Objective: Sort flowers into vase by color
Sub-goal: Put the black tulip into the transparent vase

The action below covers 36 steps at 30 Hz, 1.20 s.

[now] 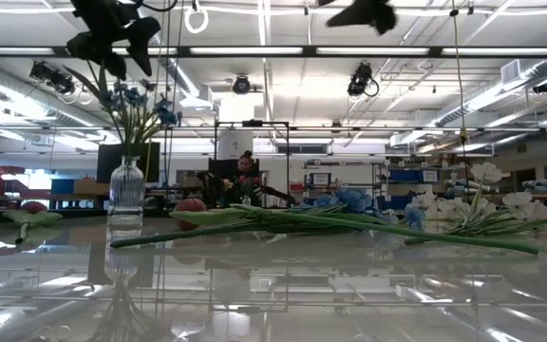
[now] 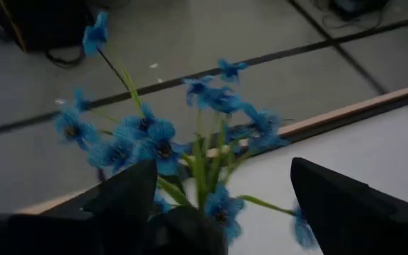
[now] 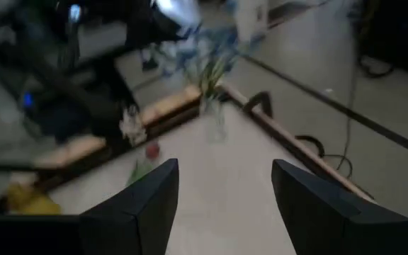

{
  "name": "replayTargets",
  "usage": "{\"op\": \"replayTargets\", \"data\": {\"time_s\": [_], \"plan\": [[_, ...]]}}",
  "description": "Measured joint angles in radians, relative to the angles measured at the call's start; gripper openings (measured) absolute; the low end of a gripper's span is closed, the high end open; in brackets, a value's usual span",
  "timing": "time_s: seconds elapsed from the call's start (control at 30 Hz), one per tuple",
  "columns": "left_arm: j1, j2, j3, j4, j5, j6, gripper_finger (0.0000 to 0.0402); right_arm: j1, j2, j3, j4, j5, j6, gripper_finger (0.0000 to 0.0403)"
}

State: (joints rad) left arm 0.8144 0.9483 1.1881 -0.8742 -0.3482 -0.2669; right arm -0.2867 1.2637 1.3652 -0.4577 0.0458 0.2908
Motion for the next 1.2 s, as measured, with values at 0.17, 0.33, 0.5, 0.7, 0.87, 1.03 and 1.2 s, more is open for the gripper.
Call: {"op": "replayTargets", "data": {"time_s": [0.17, 0.33, 0.5, 0.7, 0.87, 1.03, 1.2], "plan": [[0.0, -0.005, 0.0, -0.006, 0.006, -0.111, 0.033, 0.044, 0.143, -0.011, 0.323, -0.067, -0.059, 0.0234], [0.0, 0.001, 0.0, 0.002, -0.032, -0.157, 0.0329, 0.064, 0.348, -0.015, 0.581, -0.146, -0.051, 0.0229], [0.001, 0.016, 0.0, 0.017, -0.079, -0.204, 0.0329, 0.075, 0.544, -0.012, 0.832, -0.164, -0.074, 0.0229], [0.0, 0.043, -0.001, 0.018, -0.078, -0.319, 0.0329, 0.097, 0.717, 0.034, 0.948, -0.143, -0.131, 0.0229], [-0.001, 0.047, -0.001, 0.018, -0.078, -0.424, 0.0329, 0.124, 0.817, 0.108, 0.955, -0.144, -0.205, 0.0229], [0.001, 0.047, -0.001, 0.007, -0.08, -0.608, 0.0329, 0.146, 0.878, 0.194, 1.054, -0.144, -0.288, 0.0229], [0.001, 0.047, -0.001, 0.008, -0.085, -0.661, 0.0329, 0.155, 0.965, 0.285, 1.149, -0.118, -0.368, 0.0229]]}}
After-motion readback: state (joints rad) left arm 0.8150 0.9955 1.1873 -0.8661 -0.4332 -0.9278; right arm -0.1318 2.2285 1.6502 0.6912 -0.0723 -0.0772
